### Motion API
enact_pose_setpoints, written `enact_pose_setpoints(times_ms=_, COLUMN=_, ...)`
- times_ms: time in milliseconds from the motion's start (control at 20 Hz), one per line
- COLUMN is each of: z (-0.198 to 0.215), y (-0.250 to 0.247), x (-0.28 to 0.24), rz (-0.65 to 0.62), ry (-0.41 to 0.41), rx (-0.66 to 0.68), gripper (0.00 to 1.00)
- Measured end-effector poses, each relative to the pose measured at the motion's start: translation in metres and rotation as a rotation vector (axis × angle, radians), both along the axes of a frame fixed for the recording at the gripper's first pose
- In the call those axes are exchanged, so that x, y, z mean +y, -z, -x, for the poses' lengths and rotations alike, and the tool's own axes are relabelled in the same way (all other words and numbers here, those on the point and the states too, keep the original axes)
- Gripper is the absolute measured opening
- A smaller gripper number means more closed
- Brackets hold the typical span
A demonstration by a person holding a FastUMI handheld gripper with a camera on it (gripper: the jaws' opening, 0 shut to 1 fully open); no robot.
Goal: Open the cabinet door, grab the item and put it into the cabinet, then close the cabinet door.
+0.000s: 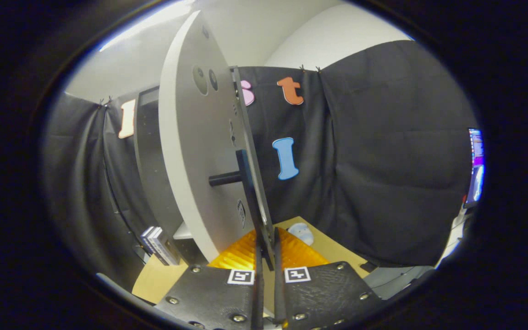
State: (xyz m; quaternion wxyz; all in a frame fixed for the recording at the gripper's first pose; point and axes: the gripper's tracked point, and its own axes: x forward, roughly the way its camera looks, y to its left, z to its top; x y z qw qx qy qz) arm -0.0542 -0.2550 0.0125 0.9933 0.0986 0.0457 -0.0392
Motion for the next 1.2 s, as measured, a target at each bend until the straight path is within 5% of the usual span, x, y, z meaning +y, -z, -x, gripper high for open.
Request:
enact_pose_setpoints(times_ms=750, z=-0.019, y=-0.003, x=-0.064, rz=-0.071, ry=-0.219, rx=-0.030, gripper=0.10)
enact_pose_setpoints(times_ms=1200, z=0.017, y=-0.003, x=-0.074, rz=-0.070, ry=-0.139, rx=-0.033, gripper=0.10)
